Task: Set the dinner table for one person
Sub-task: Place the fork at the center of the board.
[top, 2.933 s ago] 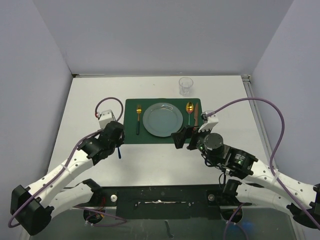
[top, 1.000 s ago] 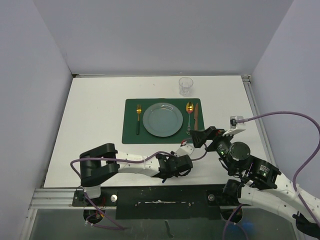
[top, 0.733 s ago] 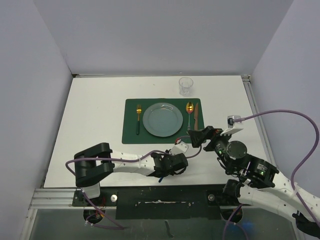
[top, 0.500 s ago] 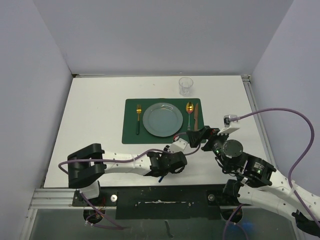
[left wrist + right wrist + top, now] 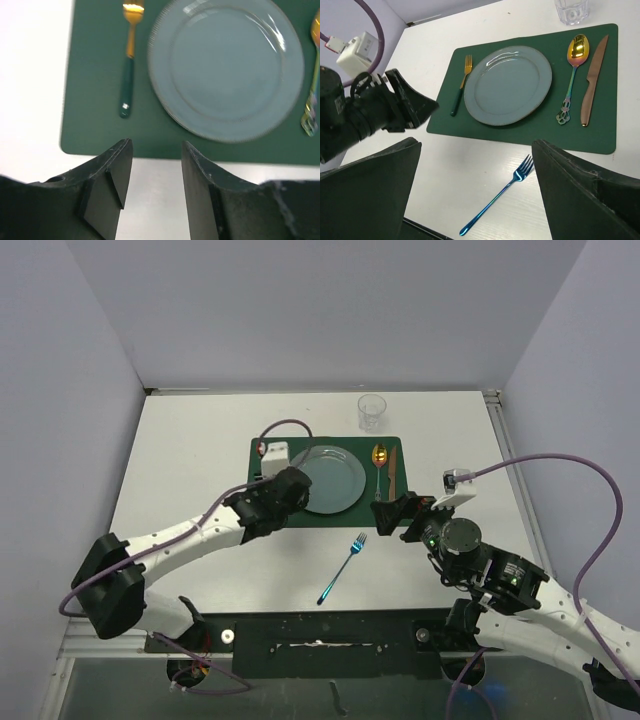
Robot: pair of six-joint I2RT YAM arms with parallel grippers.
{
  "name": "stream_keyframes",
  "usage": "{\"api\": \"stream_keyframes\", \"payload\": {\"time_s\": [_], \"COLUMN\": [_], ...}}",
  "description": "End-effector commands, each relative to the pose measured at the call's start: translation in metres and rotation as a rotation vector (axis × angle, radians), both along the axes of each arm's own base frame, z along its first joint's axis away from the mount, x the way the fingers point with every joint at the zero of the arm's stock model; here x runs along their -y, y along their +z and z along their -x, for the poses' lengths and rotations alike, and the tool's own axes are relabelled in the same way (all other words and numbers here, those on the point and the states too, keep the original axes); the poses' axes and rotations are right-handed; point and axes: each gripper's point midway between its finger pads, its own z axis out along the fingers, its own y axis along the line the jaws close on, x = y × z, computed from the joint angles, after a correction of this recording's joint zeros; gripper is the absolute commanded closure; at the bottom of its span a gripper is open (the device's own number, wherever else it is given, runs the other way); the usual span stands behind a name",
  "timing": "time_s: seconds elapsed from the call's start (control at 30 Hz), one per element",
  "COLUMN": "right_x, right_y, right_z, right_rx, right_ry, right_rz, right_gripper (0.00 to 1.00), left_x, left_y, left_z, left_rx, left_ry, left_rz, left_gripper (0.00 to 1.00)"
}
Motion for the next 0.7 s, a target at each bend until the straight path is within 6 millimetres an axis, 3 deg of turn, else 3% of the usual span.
{"api": "stream_keyframes", "payload": {"time_s": [0.0, 0.1, 0.3, 0.67], "right_x": [-0.005, -0.006, -0.003, 0.008], "right_y": [0.016, 0.014, 0.015, 0.016], "right_z": [-0.001, 0.0, 0.002, 0.006], "right_rx": [0.023, 0.019, 0.014, 0.015], "right_ry": [0.005, 0.008, 0.01, -0.009], "right_rz": [-0.06, -0.062, -0.072, -0.089], "right_gripper": [0.02, 0.02, 0.01, 0.01], "left_x": [-0.032, -0.04, -0.04, -0.041], "left_y": [0.012, 0.003, -0.031, -0.062], "left_z": [-0.033, -0.052, -0.075, -0.09], "left_rx": [0.012, -0.012, -0.09, -0.141], "left_ry": [0.138, 0.168, 0.195, 0.206], "left_rz": [0.048, 0.028, 0.005, 0.006], "left_gripper": [0.58, 0.58, 0.59, 0.6]}}
